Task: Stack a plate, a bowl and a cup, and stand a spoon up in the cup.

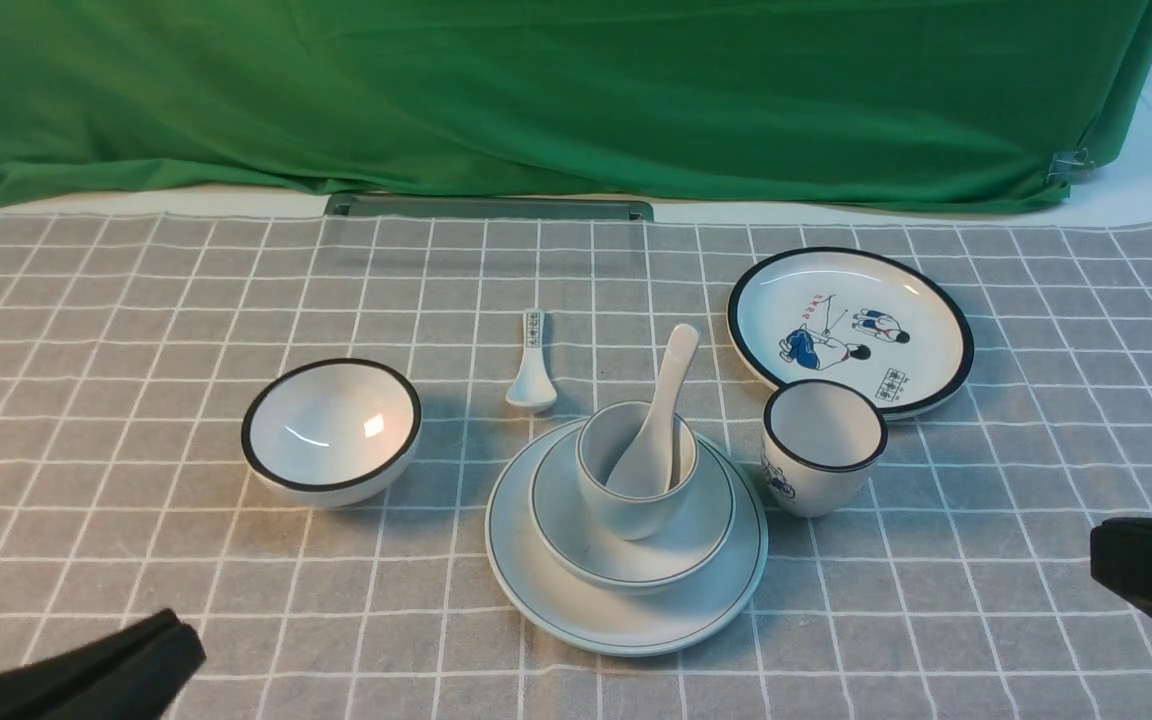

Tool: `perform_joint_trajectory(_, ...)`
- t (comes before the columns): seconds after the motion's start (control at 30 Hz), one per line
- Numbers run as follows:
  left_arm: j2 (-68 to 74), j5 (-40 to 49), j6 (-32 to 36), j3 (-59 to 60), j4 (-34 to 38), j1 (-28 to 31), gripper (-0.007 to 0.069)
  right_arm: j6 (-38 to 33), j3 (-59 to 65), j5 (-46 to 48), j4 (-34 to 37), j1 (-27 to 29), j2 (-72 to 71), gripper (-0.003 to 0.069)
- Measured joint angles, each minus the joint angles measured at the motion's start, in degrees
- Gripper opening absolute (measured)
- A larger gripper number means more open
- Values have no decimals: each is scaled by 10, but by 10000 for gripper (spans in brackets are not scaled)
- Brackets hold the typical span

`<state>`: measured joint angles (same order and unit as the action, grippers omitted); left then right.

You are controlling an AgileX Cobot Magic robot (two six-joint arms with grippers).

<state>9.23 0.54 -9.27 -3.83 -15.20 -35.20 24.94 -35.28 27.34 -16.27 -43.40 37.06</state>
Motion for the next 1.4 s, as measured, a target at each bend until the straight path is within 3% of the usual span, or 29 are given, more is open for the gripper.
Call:
perform_joint_trajectory(0.37,0,3,0,42,1,0,13,-1,3,0,-3,-1,-4,36)
perform_joint_trajectory(0.5,0,3,0,42,1,0,13,-40,20,-10,-30,44,-31,37)
perform_joint_trajectory(0.6,0,3,0,42,1,0,13,-82,95,-85,-26,154,-89,17)
perform_joint_trajectory(0.77,0,3,0,42,1,0,13,-94,250,-223,8,318,-207,17)
perform_joint_trajectory(0.87,0,3,1,42,1,0,13,-94,308,-238,30,373,-269,17)
perform_joint_trajectory(0.97,0,3,1,42,1,0,13,-94,347,-241,39,397,-334,17)
perform_joint_trajectory(1.27,0,3,1,42,1,0,17,-97,356,-249,42,392,-369,17)
perform_joint_trajectory(1.4,0,3,1,42,1,0,17,-154,356,-245,67,388,-369,17)
